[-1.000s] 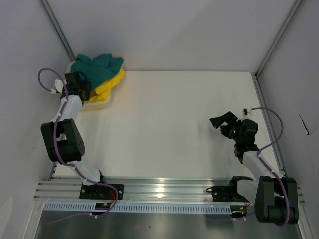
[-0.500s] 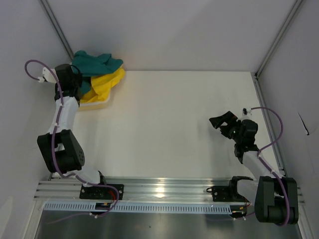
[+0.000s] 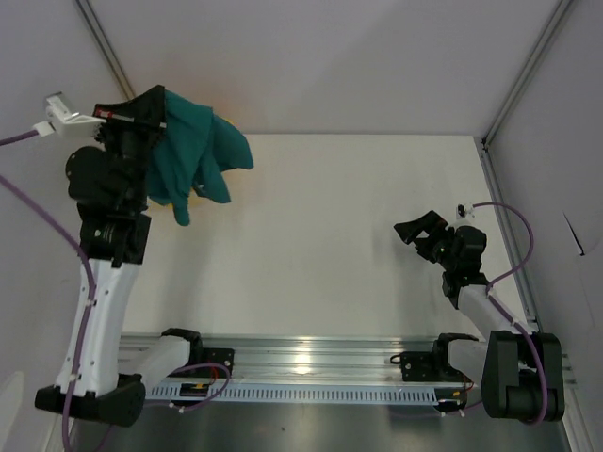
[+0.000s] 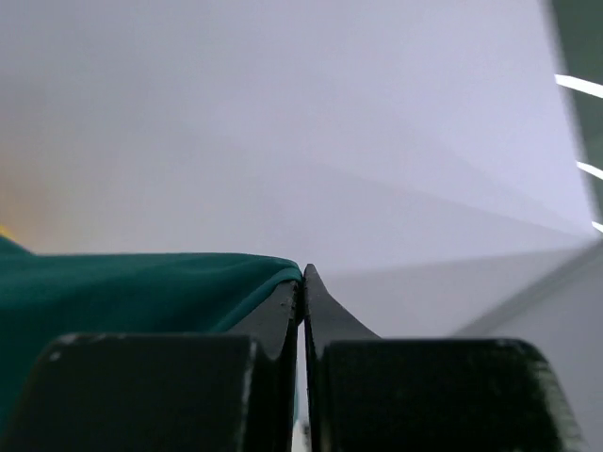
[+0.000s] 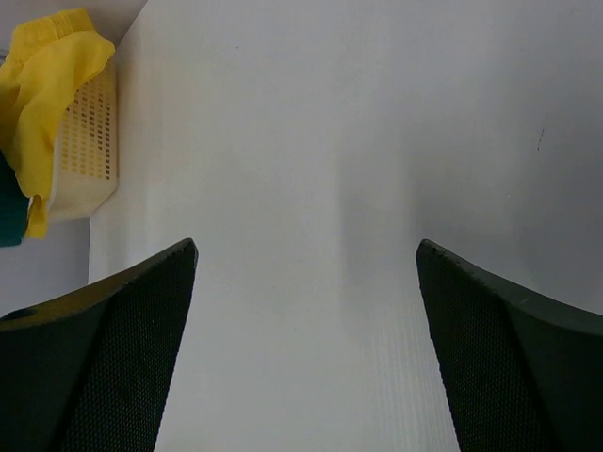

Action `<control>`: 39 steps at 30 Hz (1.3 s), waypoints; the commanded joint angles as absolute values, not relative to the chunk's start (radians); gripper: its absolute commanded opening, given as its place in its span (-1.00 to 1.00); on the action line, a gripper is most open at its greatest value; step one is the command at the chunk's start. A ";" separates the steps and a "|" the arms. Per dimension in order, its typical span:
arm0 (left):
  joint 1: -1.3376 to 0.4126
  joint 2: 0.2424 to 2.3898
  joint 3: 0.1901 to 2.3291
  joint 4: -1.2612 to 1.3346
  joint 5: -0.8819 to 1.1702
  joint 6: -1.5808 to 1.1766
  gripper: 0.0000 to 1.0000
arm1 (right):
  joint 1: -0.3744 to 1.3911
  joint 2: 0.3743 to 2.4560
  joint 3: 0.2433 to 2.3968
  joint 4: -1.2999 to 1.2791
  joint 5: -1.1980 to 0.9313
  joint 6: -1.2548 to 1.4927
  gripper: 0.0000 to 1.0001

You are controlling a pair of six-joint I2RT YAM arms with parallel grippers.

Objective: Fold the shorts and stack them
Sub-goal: Move the shorts to the center of the board

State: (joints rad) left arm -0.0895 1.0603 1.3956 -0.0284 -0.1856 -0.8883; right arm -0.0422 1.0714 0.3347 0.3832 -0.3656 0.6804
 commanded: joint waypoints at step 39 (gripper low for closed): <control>-0.477 1.247 1.187 -0.345 -0.025 -0.697 0.64 | 0.365 1.153 0.517 0.347 -0.305 0.398 0.96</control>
